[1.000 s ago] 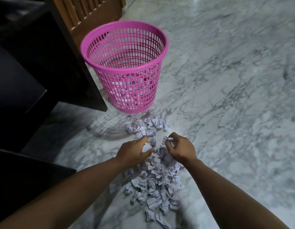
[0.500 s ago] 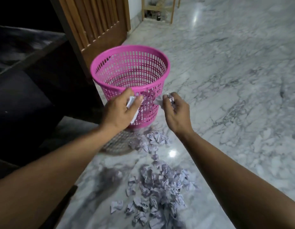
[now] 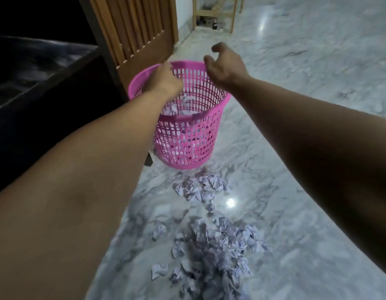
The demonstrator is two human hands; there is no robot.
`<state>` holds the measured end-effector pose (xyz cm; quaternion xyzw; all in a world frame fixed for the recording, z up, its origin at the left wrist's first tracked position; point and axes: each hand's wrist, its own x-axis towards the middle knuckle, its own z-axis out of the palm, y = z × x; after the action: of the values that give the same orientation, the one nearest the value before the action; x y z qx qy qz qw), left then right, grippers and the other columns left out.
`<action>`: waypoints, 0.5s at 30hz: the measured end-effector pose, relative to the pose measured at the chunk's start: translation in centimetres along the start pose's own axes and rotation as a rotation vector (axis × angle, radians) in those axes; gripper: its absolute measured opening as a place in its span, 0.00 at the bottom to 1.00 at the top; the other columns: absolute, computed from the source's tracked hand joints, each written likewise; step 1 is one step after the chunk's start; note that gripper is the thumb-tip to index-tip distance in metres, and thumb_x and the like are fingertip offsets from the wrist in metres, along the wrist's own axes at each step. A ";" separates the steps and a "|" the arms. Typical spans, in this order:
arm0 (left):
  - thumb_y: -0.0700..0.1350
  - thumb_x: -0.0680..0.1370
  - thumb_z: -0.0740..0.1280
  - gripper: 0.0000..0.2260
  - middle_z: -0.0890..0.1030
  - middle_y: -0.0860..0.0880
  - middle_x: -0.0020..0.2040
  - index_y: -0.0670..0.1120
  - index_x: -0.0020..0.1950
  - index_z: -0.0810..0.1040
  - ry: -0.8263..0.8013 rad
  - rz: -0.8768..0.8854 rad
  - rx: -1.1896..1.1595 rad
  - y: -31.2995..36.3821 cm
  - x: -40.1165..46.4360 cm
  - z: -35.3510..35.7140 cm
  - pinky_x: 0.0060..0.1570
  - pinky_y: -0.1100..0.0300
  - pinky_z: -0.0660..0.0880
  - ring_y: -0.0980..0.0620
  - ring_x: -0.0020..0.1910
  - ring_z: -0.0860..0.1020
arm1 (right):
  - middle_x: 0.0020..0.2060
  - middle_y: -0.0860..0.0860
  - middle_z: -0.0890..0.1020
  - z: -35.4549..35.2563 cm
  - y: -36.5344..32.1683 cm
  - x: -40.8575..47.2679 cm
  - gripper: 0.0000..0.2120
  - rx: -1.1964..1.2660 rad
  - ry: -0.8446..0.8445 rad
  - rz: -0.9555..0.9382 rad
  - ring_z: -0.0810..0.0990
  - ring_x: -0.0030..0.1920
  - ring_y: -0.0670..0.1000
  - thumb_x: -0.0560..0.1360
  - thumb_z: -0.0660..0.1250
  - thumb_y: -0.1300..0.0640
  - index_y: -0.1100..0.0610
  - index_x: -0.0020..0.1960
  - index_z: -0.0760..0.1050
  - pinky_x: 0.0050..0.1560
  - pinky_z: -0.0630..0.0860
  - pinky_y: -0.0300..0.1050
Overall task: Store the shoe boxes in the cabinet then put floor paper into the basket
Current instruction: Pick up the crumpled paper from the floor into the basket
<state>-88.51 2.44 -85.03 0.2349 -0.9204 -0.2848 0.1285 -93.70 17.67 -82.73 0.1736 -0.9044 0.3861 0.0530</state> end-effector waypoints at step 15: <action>0.88 0.55 0.55 0.64 0.30 0.46 0.80 0.56 0.81 0.34 -0.779 0.422 0.555 -24.5 -36.3 12.3 0.75 0.31 0.42 0.39 0.78 0.29 | 0.76 0.62 0.69 8.3 23.0 -48.2 0.54 -0.544 -0.625 -0.180 0.66 0.75 0.64 0.64 0.61 0.17 0.47 0.81 0.62 0.67 0.62 0.76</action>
<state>-53.15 8.69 -112.99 -0.0538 -0.9681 -0.0645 -0.2360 -56.52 39.69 -115.24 0.3405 -0.9271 0.0558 -0.1466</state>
